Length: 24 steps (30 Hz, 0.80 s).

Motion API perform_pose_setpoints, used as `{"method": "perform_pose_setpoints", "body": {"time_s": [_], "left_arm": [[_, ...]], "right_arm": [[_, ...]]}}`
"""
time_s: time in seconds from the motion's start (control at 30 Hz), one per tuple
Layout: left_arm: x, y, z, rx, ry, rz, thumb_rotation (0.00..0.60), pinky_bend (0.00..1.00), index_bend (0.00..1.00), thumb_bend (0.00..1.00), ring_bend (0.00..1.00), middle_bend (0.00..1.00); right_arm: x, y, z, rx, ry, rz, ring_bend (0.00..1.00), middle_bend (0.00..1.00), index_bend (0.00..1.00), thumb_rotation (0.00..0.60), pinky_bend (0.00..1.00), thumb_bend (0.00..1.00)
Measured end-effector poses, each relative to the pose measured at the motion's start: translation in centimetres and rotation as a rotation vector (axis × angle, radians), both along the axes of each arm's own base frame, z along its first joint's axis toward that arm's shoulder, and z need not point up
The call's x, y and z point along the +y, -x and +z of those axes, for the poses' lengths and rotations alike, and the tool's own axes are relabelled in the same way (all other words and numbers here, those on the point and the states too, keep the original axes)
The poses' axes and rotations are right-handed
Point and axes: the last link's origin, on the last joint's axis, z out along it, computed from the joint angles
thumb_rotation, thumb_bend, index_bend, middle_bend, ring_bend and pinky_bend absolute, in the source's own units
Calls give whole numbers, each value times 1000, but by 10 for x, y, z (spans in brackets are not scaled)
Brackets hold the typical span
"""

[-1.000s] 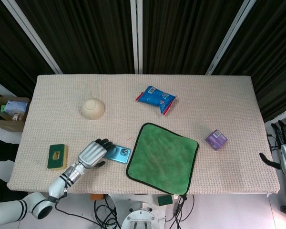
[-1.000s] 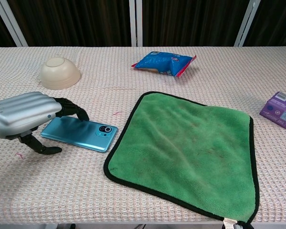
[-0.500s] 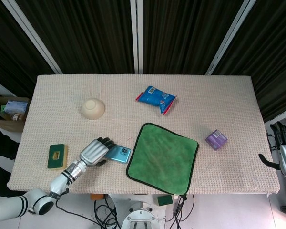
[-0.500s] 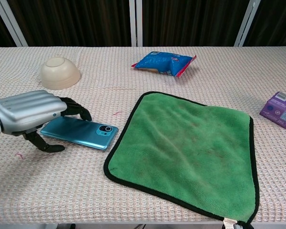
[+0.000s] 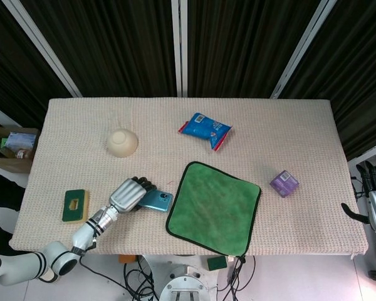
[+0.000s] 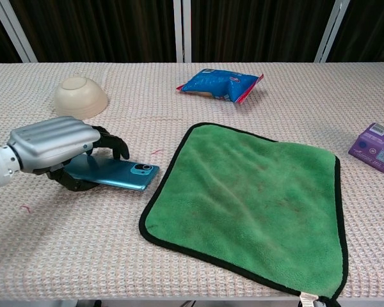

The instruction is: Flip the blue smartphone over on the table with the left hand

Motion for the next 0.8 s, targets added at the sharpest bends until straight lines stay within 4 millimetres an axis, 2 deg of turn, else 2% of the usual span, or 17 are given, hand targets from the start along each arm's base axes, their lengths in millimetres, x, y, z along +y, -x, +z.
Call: {"method": "perform_pose_setpoints", "body": {"time_s": [0.07,0.37,0.5,0.63,0.77,0.8], "left_arm": [[0,-1,1,-25,-6,-4,600,472,395,568,311,436],[5,-8,10,-96,0,-5,600,549,561,652,397,528],[11,-10,13,-52,51,9,600,567,566,670,413,545],[17,-15,16,29,128,32,600,502,387,650,391,503],[26,-23,22,144,209,49,600,365,97,610,227,291],[30,-25,24,183,227,53,600,357,76,608,211,263]], "right_arm": [[0,0,0,-1,-2,-2,0,0,0,600,0,224],[-1,2,-2,1,-7,-7,0,0,0,600,0,224],[0,4,-2,0,-5,-12,0,0,0,600,0,224],[0,7,-2,-1,-3,-24,0,0,0,600,0,224],[-2,8,-1,1,0,-29,0,0,0,600,0,225],[-2,8,-1,1,0,-29,0,0,0,600,0,225]]}}
